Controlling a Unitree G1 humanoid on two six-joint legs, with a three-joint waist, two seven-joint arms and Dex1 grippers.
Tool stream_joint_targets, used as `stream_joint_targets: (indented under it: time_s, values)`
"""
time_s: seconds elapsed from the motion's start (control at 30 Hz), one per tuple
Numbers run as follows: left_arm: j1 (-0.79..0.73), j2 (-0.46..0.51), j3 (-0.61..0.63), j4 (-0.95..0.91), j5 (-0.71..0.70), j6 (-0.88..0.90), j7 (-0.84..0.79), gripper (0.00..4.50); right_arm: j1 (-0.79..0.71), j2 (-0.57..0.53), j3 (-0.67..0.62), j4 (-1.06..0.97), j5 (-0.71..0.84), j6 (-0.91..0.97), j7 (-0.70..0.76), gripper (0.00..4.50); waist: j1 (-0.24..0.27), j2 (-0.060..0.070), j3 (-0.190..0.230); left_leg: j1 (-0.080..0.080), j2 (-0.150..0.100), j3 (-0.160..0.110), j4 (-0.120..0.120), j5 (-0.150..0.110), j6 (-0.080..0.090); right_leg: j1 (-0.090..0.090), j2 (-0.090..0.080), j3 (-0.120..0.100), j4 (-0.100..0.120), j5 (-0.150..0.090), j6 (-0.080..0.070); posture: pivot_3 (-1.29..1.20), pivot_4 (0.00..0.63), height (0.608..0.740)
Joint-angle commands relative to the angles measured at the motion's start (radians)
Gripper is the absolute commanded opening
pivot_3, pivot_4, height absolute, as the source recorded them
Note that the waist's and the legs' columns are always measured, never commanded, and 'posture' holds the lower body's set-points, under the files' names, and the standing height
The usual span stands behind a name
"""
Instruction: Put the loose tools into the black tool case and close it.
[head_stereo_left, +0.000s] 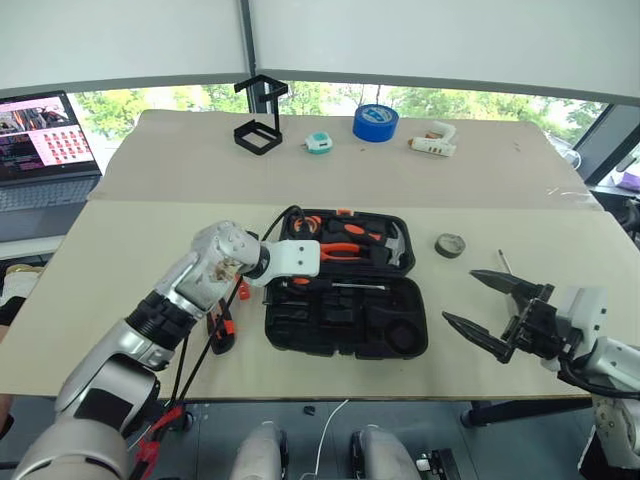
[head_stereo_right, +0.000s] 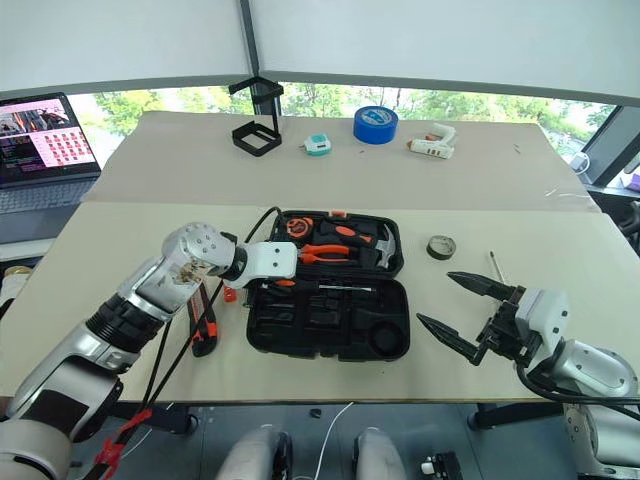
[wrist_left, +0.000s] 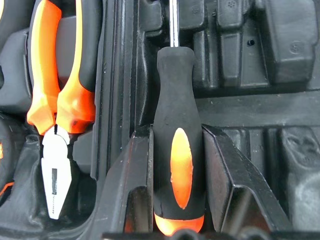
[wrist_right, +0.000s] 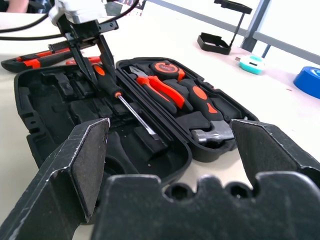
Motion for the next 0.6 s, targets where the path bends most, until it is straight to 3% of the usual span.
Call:
stream_joint_targets:
  time_s: [0.03, 0.17, 0.23, 0.33, 0.5, 0.6]
  values:
    - [-0.008, -0.01, 0.018, 0.003, 0.023, -0.005, 0.026, 0.88, -0.01, 0.001, -0.004, -0.041, 0.013, 0.014, -0.011, 4.5, 0.001, 0.0, 0.0, 0.0, 0.0, 0.0, 0.0, 0.0, 0.0, 0.0, 0.0, 0.0, 0.0, 0.0, 0.0, 0.0, 0.15, 0.74]
    - [0.006, -0.021, 0.04, -0.026, -0.017, 0.0, 0.006, 0.88, -0.011, 0.003, 0.002, -0.054, 0.016, 0.03, -0.012, 4.5, 0.002, 0.0, 0.0, 0.0, 0.0, 0.0, 0.0, 0.0, 0.0, 0.0, 0.0, 0.0, 0.0, 0.0, 0.0, 0.0, 0.15, 0.74]
    - [0.011, -0.041, 0.077, -0.04, -0.053, -0.025, 0.022, 1.89, -0.012, 0.005, 0.004, -0.058, 0.02, 0.041, -0.017, 4.5, 0.002, 0.0, 0.0, 0.0, 0.0, 0.0, 0.0, 0.0, 0.0, 0.0, 0.0, 0.0, 0.0, 0.0, 0.0, 0.0, 0.15, 0.74]
    - [0.032, -0.081, 0.162, -0.062, -0.128, -0.086, 0.062, 2.8, -0.004, 0.007, 0.013, -0.074, 0.025, 0.058, -0.022, 4.5, 0.005, 0.0, 0.0, 0.0, 0.0, -0.001, 0.001, 0.0, 0.0, 0.0, -0.001, -0.001, 0.0, 0.0, 0.0, 0.0, 0.15, 0.74]
    - [0.09, -0.11, 0.246, -0.035, -0.172, -0.157, 0.122, 2.8, -0.001, 0.011, 0.029, -0.099, 0.029, 0.08, -0.036, 4.5, 0.001, 0.0, 0.0, -0.001, 0.0, -0.001, 0.001, 0.0, 0.001, 0.0, -0.001, -0.001, 0.0, 0.0, 0.001, 0.0, 0.15, 0.74]
    - [0.146, -0.128, 0.279, -0.035, -0.224, -0.132, 0.12, 2.14, -0.005, 0.015, 0.035, -0.112, 0.031, 0.093, -0.043, 4.5, -0.003, 0.001, 0.0, 0.0, 0.0, -0.001, 0.0, 0.0, 0.001, 0.0, -0.001, 0.0, 0.0, 0.001, 0.001, 0.0, 0.15, 0.74]
